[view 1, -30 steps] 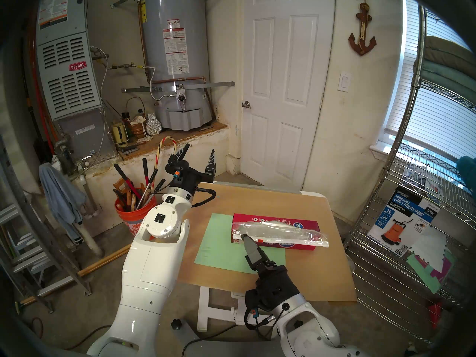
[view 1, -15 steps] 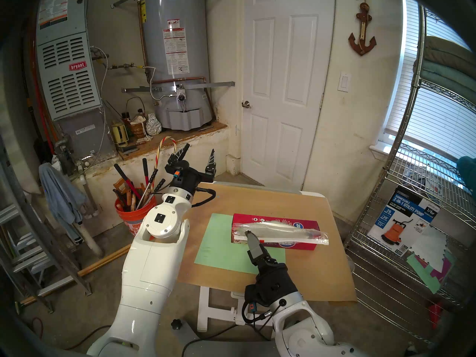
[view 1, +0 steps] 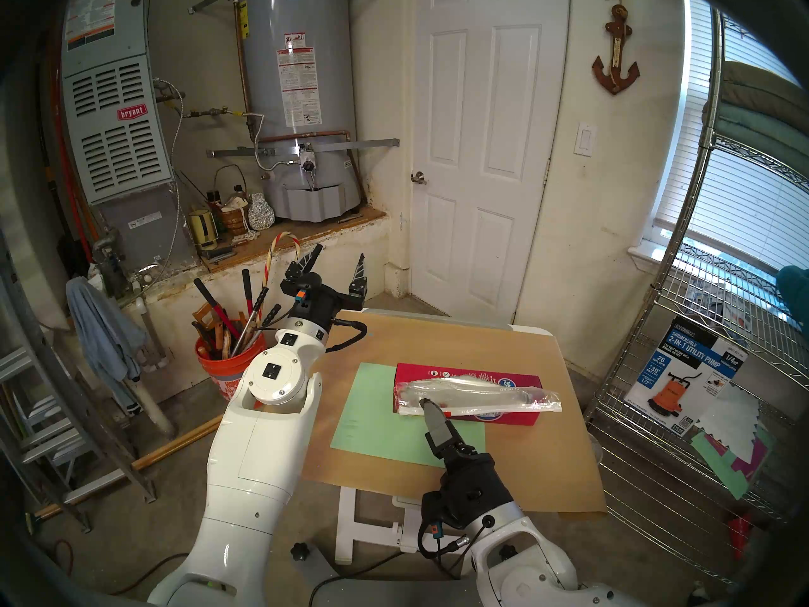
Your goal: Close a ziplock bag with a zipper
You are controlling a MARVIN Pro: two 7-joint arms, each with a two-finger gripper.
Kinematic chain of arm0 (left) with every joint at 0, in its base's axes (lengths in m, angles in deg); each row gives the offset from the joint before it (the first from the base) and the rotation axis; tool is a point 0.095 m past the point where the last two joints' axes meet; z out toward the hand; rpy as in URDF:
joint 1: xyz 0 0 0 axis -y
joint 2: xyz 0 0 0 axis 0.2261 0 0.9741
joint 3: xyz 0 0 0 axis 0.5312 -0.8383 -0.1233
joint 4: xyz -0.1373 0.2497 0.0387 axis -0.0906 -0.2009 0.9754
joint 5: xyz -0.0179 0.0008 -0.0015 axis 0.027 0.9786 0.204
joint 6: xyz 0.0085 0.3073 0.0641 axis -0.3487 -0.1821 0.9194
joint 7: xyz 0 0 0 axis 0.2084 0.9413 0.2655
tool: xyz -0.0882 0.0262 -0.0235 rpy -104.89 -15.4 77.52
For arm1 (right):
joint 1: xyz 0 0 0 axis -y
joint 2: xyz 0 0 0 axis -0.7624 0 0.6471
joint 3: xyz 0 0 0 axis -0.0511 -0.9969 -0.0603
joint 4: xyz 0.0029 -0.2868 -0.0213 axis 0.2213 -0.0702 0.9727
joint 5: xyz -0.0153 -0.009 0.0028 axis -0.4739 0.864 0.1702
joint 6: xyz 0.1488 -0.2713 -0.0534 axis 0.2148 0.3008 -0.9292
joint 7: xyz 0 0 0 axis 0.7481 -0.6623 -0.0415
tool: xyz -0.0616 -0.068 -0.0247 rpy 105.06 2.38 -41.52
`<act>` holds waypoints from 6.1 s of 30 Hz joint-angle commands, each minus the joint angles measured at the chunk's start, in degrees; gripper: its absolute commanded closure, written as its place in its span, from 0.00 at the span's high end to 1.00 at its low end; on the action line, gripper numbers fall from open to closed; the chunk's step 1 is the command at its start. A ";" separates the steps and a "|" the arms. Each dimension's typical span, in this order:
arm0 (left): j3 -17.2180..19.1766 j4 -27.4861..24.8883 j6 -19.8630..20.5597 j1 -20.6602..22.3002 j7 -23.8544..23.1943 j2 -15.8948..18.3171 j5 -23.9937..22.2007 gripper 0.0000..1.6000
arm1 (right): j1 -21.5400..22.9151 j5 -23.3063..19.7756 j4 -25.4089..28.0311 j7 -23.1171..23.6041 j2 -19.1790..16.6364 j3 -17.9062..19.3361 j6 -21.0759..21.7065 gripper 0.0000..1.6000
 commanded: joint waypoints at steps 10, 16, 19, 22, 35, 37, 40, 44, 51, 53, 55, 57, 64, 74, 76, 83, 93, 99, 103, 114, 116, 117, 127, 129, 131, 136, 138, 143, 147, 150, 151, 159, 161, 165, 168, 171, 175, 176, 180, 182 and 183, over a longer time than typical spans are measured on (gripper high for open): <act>0.06 -1.33 -0.15 0.69 0.02 0.07 0.09 1.00 | 1.08 -0.06 0.26 -1.79 0.06 -0.76 1.13 1.00; 0.06 -1.34 -0.14 0.69 0.03 0.07 0.10 1.00 | 2.36 1.55 -1.91 -1.59 1.35 -1.46 2.03 1.00; 0.06 -1.35 -0.14 0.69 0.03 0.07 0.10 1.00 | 2.77 1.78 -2.55 -1.49 1.91 -1.58 2.41 1.00; 0.06 -1.34 -0.14 0.69 0.03 0.07 0.09 1.00 | 3.42 2.28 -3.41 -1.56 2.69 -1.78 3.04 1.00; 0.06 -1.33 -0.15 0.69 0.03 0.07 0.09 1.00 | 5.41 4.55 -5.09 -1.71 5.26 -1.96 5.80 1.00; 0.06 -1.34 -0.15 0.69 0.03 0.07 0.09 1.00 | 5.39 4.33 -4.93 -1.72 5.31 -1.89 6.03 1.00; 0.06 -1.34 -0.15 0.69 0.03 0.07 0.09 1.00 | 5.01 3.47 -3.41 -1.34 4.53 -1.84 5.75 1.00; 0.06 -1.31 -0.17 0.70 0.02 0.07 0.09 1.00 | 4.31 3.18 -0.38 -0.57 2.59 -2.03 5.19 1.00; 0.06 -1.31 -0.17 0.70 0.02 0.07 0.09 1.00 | 3.66 2.32 4.00 1.53 0.61 -1.82 4.18 1.00; 0.06 -1.31 -0.17 0.70 0.02 0.07 0.09 1.00 | 3.63 2.51 5.66 3.81 0.16 -1.68 3.23 1.00; 0.06 -1.31 -0.17 0.70 0.02 0.07 0.09 1.00 | 3.70 1.00 6.33 4.56 0.09 -1.43 2.34 1.00; 0.06 -1.30 -0.18 0.71 0.02 0.07 0.08 1.00 | 4.56 0.06 7.57 6.88 -0.66 -1.02 0.22 1.00; 0.06 -1.16 -0.26 0.75 0.01 0.06 0.05 1.00 | 9.66 -4.38 10.80 12.88 -0.39 2.25 -5.75 1.00; 0.06 -1.14 -0.27 0.76 0.01 0.06 0.04 1.00 | 15.56 -12.35 13.64 23.37 1.73 5.55 -14.98 1.00; 0.06 -1.14 -0.27 0.76 0.01 0.06 0.04 1.00 | 16.62 -13.99 14.14 25.64 2.16 5.89 -16.16 1.00; 0.06 -1.18 -0.26 0.75 0.01 0.07 0.05 1.00 | 20.49 -20.42 14.57 34.46 3.94 7.86 -20.24 1.00; 0.06 -1.28 -0.20 0.71 0.02 0.07 0.07 1.00 | 24.94 -26.98 13.28 45.39 5.46 10.18 -23.49 1.00; 0.06 -1.31 -0.17 0.70 0.02 0.07 0.09 1.00 | 25.84 -30.47 13.05 50.31 6.54 11.63 -23.41 1.00; 0.06 -1.32 -0.16 0.70 0.02 0.07 0.09 1.00 | 26.38 -31.85 13.30 52.25 6.77 12.32 -23.48 1.00; 0.06 -1.36 -0.13 0.68 0.03 0.08 0.10 1.00 | 27.32 -33.76 12.62 56.14 7.70 12.78 -23.72 0.93; 0.06 -1.36 -0.13 0.68 0.03 0.08 0.10 1.00 | 27.52 -34.49 12.35 56.96 8.08 12.98 -23.62 0.90; 0.06 -1.36 -0.13 0.68 0.03 0.08 0.10 1.00 | 27.57 -33.89 12.37 56.83 8.00 12.71 -23.61 0.84; 0.06 -1.35 -0.13 0.68 0.03 0.08 0.10 1.00 | 28.11 -34.26 12.82 58.71 8.14 12.83 -23.70 0.48; 0.06 -1.35 -0.13 0.68 0.03 0.08 0.10 1.00 | 28.09 -34.44 12.97 59.08 8.12 12.97 -23.64 0.53; 0.06 -1.35 -0.13 0.68 0.03 0.08 0.10 1.00 | 27.91 -34.92 13.08 59.68 8.47 13.36 -23.03 0.54; 0.06 -1.35 -0.14 0.69 0.03 0.08 0.09 1.00 | 27.86 -35.93 14.30 61.23 7.71 14.31 -23.26 0.48; 0.06 -1.33 -0.15 0.69 0.03 0.08 0.09 1.00 | 27.80 -37.07 15.13 62.39 7.83 15.34 -22.85 0.36; 0.06 -1.34 -0.15 0.69 0.03 0.08 0.09 1.00 | 27.87 -38.15 15.88 63.84 7.98 16.57 -22.41 0.45; 0.06 -1.35 -0.14 0.69 0.03 0.08 0.09 1.00 | 27.90 -38.72 16.36 64.89 7.86 16.90 -22.53 0.48; 0.06 -1.35 -0.13 0.68 0.03 0.08 0.10 1.00 | 27.82 -38.84 16.46 65.12 7.81 17.15 -22.56 0.48; 0.06 -1.36 -0.13 0.68 0.03 0.08 0.10 1.00 | 27.77 -38.93 16.47 65.19 7.88 17.26 -22.46 0.49; 0.06 -1.37 -0.12 0.68 0.03 0.08 0.10 1.00 | 27.60 -39.30 16.09 65.30 8.02 17.37 -22.46 0.63; 0.06 -1.37 -0.12 0.68 0.03 0.08 0.10 1.00 | 27.58 -39.44 15.99 65.33 8.11 17.40 -22.32 0.63; 0.06 -1.37 -0.11 0.68 0.03 0.08 0.10 1.00 | 27.54 -39.51 15.83 65.40 8.11 17.37 -22.13 0.58; 0.06 -1.37 -0.11 0.68 0.03 0.08 0.10 1.00 | 27.57 -39.62 15.69 65.44 8.17 17.34 -21.98 0.53; 0.06 -1.37 -0.11 0.68 0.03 0.08 0.10 1.00 | 27.71 -39.80 15.30 65.78 8.55 17.42 -21.37 0.51; 0.06 -1.37 -0.11 0.68 0.03 0.08 0.10 1.00 | 28.00 -40.03 15.04 65.99 8.65 17.45 -21.13 0.50; 0.06 -1.37 -0.11 0.68 0.03 0.08 0.10 1.00 | 28.11 -40.09 15.06 66.11 8.65 17.42 -21.10 0.50; 0.06 -1.37 -0.12 0.68 0.03 0.08 0.10 1.00 | 28.54 -40.12 15.00 66.83 8.83 17.25 -20.59 0.62; 0.06 -1.37 -0.11 0.68 0.03 0.08 0.10 1.00 | 28.56 -40.23 14.81 66.85 8.75 17.22 -20.67 0.67; 0.06 -1.37 -0.11 0.68 0.03 0.08 0.10 1.00 | 28.54 -40.23 14.75 66.84 8.75 17.22 -20.63 0.58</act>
